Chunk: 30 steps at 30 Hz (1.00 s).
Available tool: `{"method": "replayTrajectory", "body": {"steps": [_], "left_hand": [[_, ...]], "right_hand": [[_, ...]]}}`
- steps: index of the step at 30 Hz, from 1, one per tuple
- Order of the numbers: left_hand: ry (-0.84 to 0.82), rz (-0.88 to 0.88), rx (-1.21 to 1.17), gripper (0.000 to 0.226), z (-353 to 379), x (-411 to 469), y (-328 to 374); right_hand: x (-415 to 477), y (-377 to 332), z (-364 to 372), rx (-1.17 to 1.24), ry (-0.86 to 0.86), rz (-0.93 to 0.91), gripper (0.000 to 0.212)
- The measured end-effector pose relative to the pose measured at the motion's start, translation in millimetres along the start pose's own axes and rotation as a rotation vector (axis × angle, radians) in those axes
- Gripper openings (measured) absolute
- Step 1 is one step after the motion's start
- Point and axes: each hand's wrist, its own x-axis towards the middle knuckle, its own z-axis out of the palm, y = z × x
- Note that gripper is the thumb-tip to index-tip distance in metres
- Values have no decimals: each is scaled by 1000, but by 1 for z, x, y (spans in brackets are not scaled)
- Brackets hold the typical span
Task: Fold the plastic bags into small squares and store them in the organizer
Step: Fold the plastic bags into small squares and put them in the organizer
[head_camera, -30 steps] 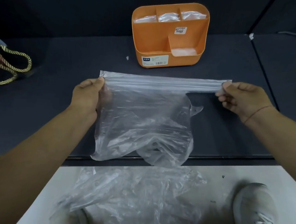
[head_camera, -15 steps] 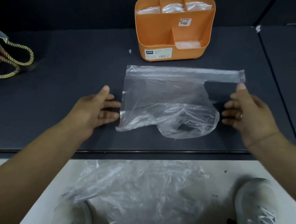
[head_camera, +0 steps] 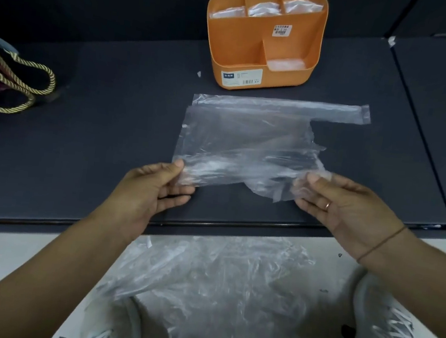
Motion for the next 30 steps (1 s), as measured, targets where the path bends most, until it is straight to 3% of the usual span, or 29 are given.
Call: {"method": "replayTrajectory", "body": {"steps": [2, 6, 11, 14, 17, 19, 23, 25, 27, 28, 30], "left_hand": [[39, 3, -20, 13, -6, 6, 1], [89, 19, -36, 11, -11, 13, 1], [147, 38, -38, 12, -16, 14, 4], [167, 29, -24, 12, -20, 14, 1], [180, 22, -10, 13, -21, 13, -2], [190, 33, -12, 13, -19, 13, -3], [201, 72, 13, 14, -16, 11, -4], [279, 229, 188, 12, -18, 9, -10], [394, 577, 532, 32, -17, 4, -12], [368, 760, 669, 44, -13, -1, -11], [123, 931, 873, 63, 10, -11, -2]], "right_hand": [[4, -7, -9, 87, -90, 97, 50], [19, -20, -22, 75, -121, 120, 56], [25, -34, -24, -168, -70, -169, 47], [20, -35, -32, -260, 1, -263, 70], [2, -20, -34, -370, 21, -183, 86], [-16, -5, -28, -516, 19, -140, 78], [-32, 20, -22, -1091, 117, -227, 56], [-30, 26, -21, -1219, 176, -314, 36], [-26, 24, -20, -1190, 198, -351, 21], [-24, 22, -20, -1149, 190, -375, 24], [-19, 11, -15, -1051, 159, -434, 26]]}}
